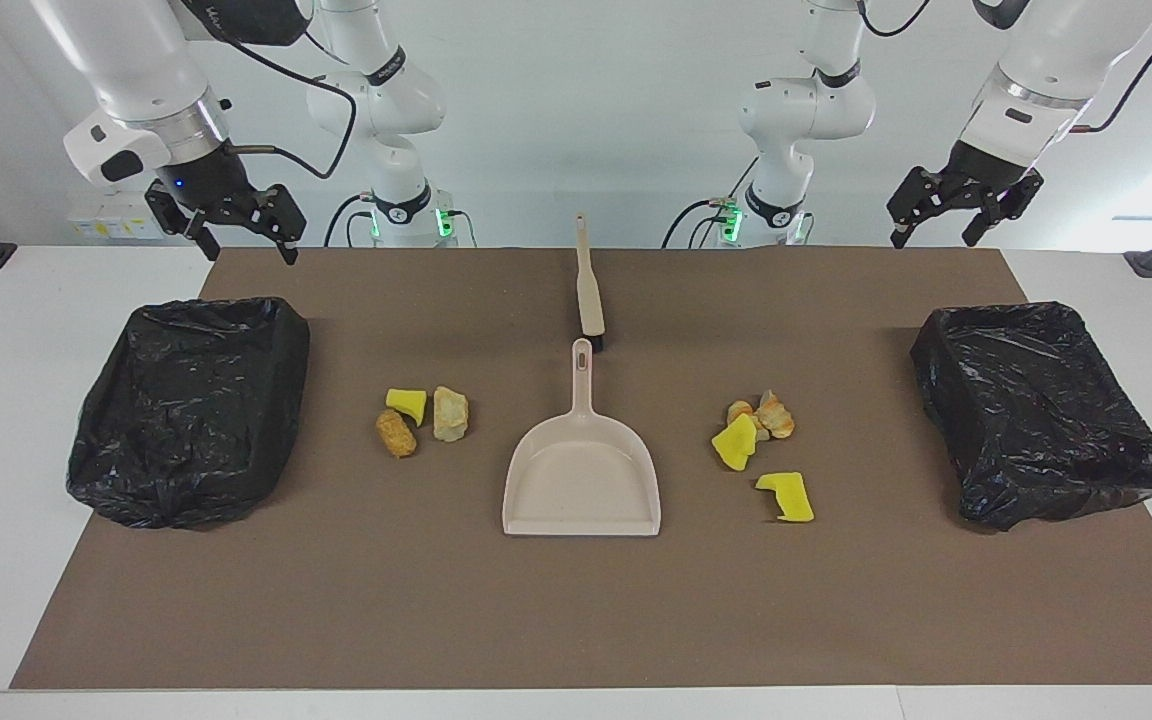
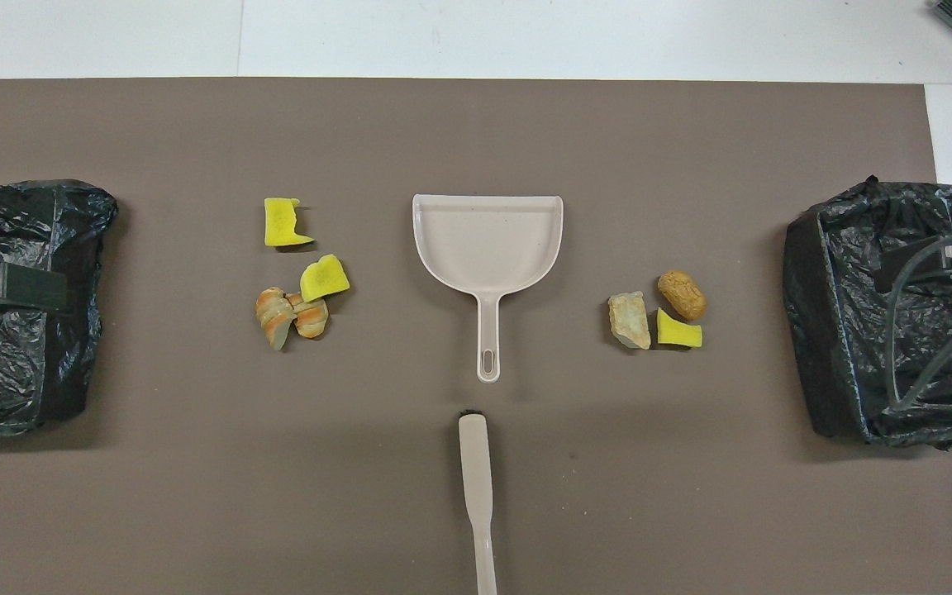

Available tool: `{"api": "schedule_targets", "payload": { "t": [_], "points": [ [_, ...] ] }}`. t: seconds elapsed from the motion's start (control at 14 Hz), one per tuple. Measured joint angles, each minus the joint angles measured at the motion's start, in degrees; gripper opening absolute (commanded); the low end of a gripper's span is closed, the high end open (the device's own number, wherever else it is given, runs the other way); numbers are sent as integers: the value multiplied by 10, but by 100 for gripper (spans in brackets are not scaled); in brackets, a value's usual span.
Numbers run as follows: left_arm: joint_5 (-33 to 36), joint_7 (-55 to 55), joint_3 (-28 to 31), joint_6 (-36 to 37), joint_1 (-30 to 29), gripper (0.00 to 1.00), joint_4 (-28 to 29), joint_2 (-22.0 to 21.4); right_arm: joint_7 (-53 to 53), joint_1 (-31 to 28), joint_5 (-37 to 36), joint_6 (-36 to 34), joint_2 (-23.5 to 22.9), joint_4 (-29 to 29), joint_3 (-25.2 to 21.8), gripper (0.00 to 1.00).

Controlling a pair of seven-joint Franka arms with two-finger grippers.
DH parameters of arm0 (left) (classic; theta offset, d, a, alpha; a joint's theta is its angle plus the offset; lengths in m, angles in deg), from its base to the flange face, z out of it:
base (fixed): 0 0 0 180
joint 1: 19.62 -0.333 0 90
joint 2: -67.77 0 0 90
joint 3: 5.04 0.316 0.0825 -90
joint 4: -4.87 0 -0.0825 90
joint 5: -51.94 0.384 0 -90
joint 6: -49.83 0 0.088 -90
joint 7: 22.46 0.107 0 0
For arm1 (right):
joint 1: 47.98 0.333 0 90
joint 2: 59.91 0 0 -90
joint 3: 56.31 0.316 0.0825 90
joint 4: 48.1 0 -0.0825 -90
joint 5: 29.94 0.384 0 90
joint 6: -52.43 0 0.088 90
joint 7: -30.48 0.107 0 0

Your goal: Sweep and dump trash in bin

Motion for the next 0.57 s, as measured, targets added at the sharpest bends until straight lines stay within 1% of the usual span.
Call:
{"api": "schedule_targets", "payload": {
  "t": [0.57],
  "points": [
    [0, 0, 0, 1, 0, 100, 12, -3, 0, 1, 0, -3, 0, 0, 0, 100]
  ]
}}
